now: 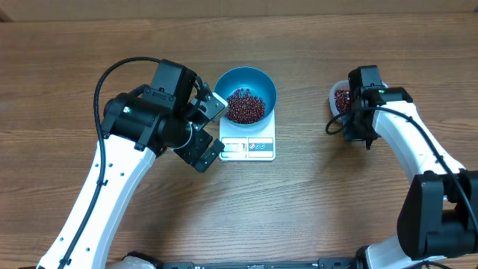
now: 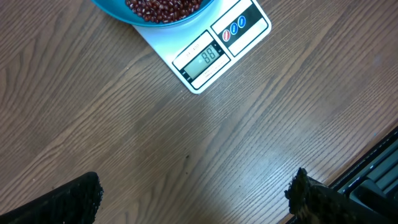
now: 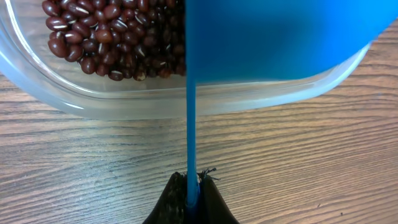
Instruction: Scoop item into bowl and weigh 150g on scale
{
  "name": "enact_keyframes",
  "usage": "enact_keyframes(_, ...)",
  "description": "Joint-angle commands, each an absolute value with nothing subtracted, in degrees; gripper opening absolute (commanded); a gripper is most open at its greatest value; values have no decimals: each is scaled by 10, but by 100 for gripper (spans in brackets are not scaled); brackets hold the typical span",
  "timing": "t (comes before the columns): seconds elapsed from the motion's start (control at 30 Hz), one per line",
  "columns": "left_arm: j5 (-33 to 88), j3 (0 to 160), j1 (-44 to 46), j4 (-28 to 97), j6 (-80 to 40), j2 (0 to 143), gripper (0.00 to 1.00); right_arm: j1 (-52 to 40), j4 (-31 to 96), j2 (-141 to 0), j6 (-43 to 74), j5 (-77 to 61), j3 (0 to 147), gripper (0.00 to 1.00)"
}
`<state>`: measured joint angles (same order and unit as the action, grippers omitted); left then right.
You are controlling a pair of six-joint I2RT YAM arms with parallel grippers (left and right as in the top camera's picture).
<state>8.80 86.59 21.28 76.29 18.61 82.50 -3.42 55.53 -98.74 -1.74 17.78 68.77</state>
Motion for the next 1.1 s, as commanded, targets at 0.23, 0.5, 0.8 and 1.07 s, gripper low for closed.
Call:
enact_keyframes(0.23, 97, 864, 210, 762, 199, 817, 100, -42, 561, -1028, -20, 168, 685, 4)
enact_keyframes(0.5, 97, 864, 210, 762, 199, 817, 100, -45, 547, -1028, -34, 133, 685, 4)
enact_keyframes(0.8, 97, 864, 210, 762, 199, 817, 99, -45, 528, -1028, -48, 68, 685, 4)
enact_keyframes(1.07, 97, 864, 210, 762, 199, 817, 100, -45, 524, -1028, -48, 54, 685, 4)
